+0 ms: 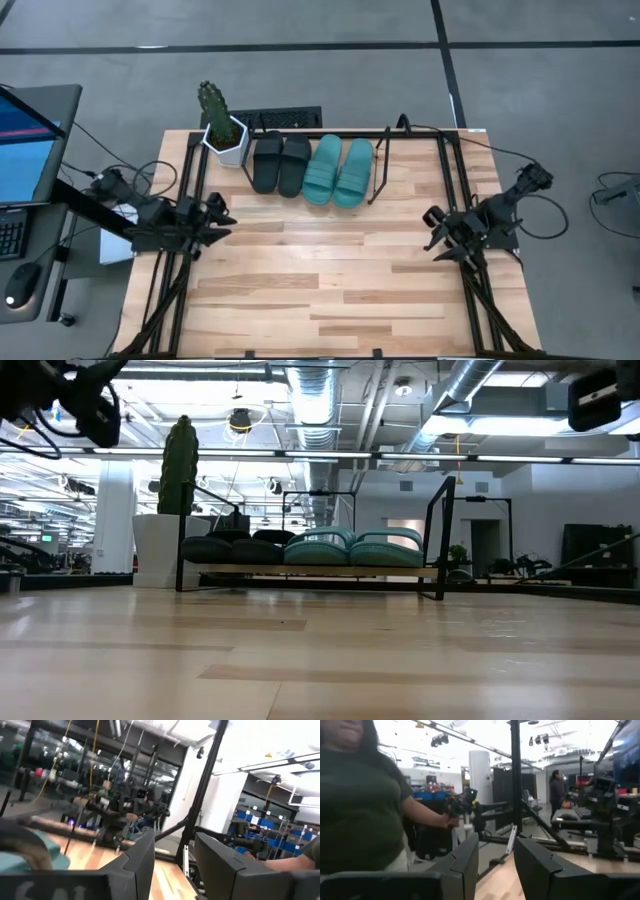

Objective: Pick and place slides into the shelf
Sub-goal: Return to Home Position

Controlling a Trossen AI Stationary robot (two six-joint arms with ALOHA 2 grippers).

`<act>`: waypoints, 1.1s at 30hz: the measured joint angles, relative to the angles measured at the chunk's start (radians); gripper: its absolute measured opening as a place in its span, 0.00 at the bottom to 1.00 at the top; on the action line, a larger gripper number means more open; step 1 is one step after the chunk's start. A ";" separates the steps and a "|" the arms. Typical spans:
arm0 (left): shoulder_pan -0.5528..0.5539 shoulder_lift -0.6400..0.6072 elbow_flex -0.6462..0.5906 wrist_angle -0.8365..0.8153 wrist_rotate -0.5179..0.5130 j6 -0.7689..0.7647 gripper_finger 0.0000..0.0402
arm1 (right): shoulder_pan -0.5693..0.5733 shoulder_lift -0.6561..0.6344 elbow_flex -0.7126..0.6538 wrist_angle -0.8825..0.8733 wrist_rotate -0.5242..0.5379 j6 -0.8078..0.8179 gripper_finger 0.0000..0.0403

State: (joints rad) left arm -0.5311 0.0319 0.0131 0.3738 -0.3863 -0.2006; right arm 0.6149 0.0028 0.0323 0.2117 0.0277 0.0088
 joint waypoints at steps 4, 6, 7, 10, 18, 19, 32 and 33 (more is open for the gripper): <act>-0.065 0.001 -0.002 -0.026 -0.110 -0.011 0.32 | 0.021 -0.001 -0.022 0.002 0.000 0.018 0.28; -0.090 0.001 -0.002 -0.012 -0.172 0.026 0.32 | 0.031 0.000 -0.023 -0.009 0.000 0.018 0.28; -0.099 0.000 -0.002 -0.012 -0.209 0.041 0.32 | 0.036 -0.001 -0.023 -0.013 0.000 0.018 0.28; -0.109 0.000 -0.003 -0.047 -0.345 0.049 0.32 | 0.040 0.000 -0.022 -0.053 0.000 0.020 0.28; -0.110 0.001 -0.003 -0.213 -0.419 -0.075 0.32 | 0.039 0.000 -0.022 -0.149 0.000 0.055 0.28; -0.110 0.001 -0.003 -0.223 -0.401 -0.080 0.32 | 0.039 0.000 -0.022 -0.169 0.000 0.056 0.28; -0.109 0.001 0.006 -0.276 -0.333 -0.025 0.32 | 0.039 0.000 -0.022 -0.207 -0.003 0.053 0.28; -0.109 0.001 0.006 -0.290 -0.333 -0.023 0.32 | 0.039 0.000 -0.022 -0.207 -0.003 0.053 0.28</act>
State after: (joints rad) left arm -0.6401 0.0326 0.0189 0.0836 -0.7197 -0.2237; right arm 0.6544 0.0025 0.0105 0.0044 0.0246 0.0620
